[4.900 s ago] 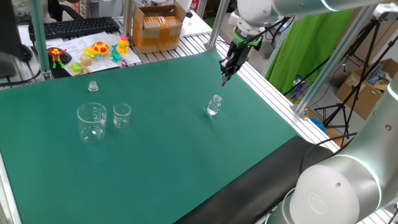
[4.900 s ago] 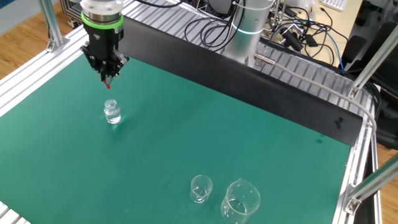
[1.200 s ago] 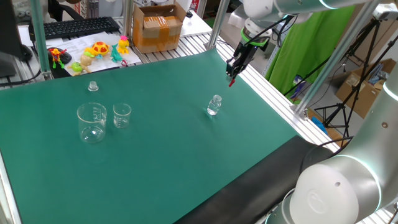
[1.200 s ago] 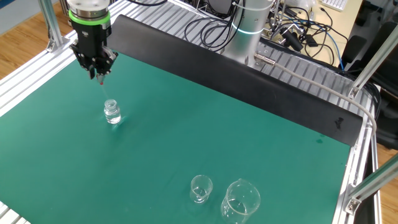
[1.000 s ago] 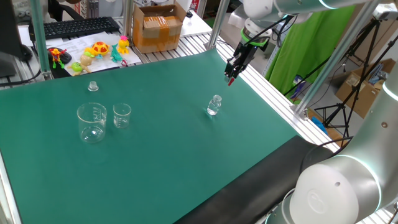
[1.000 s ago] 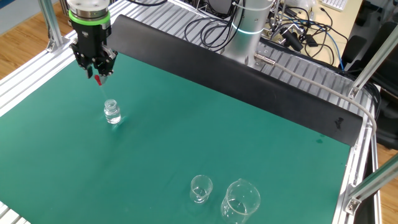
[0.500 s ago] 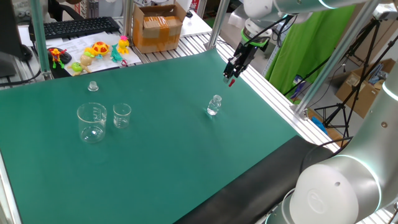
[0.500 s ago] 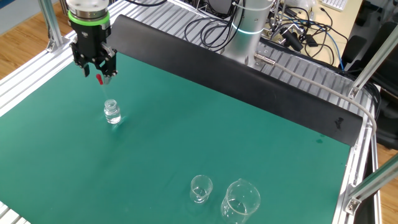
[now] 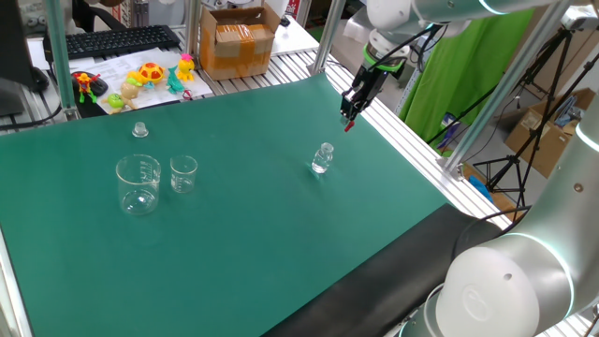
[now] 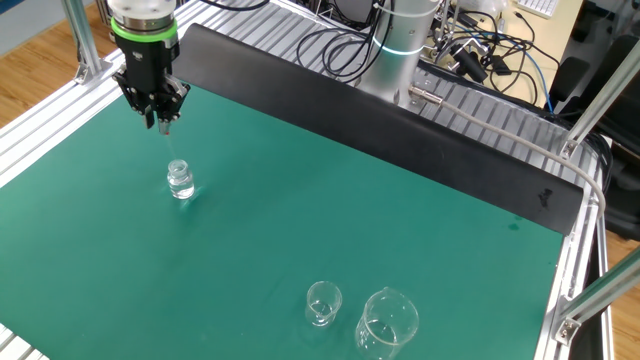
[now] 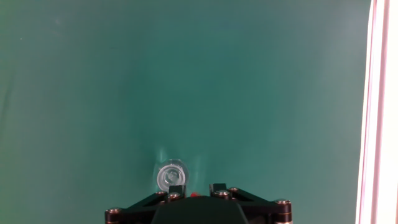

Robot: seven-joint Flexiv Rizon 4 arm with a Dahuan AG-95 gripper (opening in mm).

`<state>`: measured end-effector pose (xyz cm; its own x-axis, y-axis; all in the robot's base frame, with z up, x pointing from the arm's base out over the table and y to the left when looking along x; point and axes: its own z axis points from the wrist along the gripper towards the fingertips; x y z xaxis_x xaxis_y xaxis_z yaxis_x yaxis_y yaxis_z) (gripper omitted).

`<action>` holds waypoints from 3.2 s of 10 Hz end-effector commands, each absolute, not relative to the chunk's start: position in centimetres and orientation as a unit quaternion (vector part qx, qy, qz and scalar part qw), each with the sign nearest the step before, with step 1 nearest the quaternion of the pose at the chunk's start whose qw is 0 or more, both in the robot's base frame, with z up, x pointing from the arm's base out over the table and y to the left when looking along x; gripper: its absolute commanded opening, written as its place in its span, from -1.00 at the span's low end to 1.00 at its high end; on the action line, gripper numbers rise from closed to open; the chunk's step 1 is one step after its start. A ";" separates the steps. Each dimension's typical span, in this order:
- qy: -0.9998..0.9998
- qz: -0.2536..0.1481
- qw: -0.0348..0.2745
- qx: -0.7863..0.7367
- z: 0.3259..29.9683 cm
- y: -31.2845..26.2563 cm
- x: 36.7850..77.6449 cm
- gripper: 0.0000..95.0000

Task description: Transfer liquid using a dropper

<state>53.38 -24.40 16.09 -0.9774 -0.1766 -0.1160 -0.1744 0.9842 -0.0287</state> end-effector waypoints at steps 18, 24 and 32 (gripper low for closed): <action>0.994 -0.011 0.060 -0.086 16.0 -24.4 52.6 -0.60; 0.994 -0.012 0.060 -0.089 16.1 -24.4 52.6 -1.00; 0.994 -0.017 0.057 -0.089 17.2 -24.0 52.9 -1.00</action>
